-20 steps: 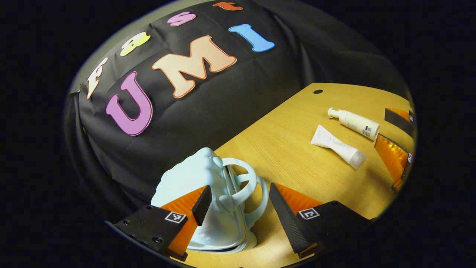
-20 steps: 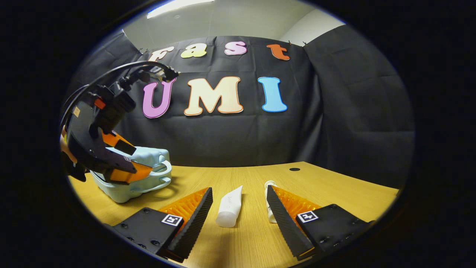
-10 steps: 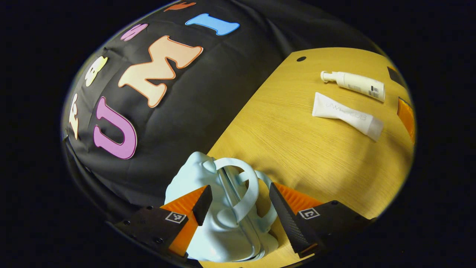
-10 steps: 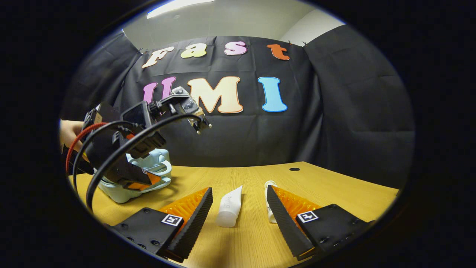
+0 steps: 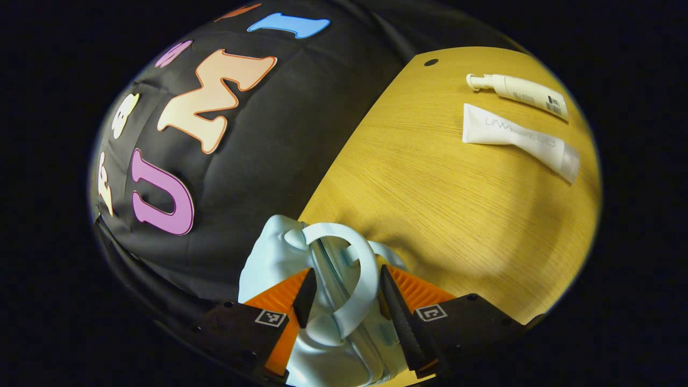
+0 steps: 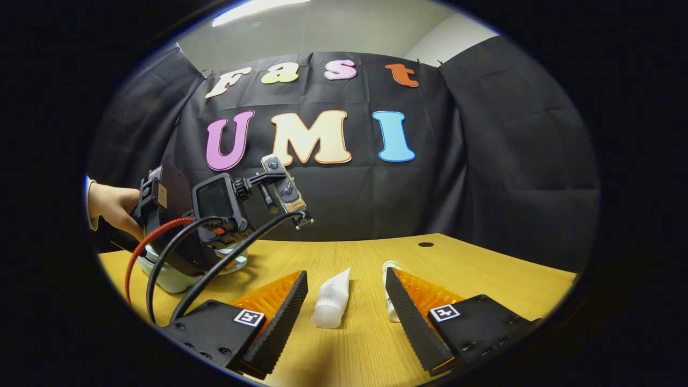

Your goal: First open the suitcase, pack the skin care products into it, and then close the suitcase.

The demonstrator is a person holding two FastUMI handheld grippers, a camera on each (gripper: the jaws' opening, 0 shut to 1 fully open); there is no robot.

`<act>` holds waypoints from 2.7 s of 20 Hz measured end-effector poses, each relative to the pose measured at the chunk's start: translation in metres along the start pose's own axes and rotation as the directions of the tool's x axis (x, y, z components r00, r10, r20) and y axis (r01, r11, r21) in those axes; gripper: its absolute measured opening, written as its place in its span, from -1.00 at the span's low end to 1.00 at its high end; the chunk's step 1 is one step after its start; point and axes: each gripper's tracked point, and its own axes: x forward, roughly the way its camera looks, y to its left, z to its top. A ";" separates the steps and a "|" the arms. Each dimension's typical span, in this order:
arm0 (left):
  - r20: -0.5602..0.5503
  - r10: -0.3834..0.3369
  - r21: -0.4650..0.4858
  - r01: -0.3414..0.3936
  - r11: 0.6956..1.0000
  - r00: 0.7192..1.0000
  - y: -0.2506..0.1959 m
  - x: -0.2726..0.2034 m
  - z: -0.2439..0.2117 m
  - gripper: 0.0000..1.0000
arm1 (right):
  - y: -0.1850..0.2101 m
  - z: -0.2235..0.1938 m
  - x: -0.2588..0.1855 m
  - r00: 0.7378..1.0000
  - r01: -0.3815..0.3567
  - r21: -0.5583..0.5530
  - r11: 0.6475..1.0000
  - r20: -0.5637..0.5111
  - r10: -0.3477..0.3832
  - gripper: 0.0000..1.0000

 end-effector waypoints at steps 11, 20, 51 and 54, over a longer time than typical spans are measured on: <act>-0.072 0.048 0.091 -0.042 0.995 0.996 0.002 0.017 -0.006 0.12 | 0.000 0.000 0.001 1.000 0.002 -0.001 1.000 0.001 -0.002 0.91; -0.115 0.095 0.195 -0.072 0.978 0.989 -0.002 0.031 -0.010 -0.41 | 0.000 0.000 0.001 1.000 0.003 0.000 1.000 0.001 -0.003 0.91; 0.271 0.098 -0.580 0.082 0.811 0.957 0.152 -0.099 -0.014 -1.00 | -0.001 -0.001 0.001 1.000 0.002 -0.001 1.000 0.001 -0.002 0.91; 0.294 0.145 -0.666 0.094 0.740 0.945 0.179 -0.110 -0.031 -1.00 | -0.001 -0.001 0.001 1.000 0.001 -0.001 1.000 0.002 -0.001 0.91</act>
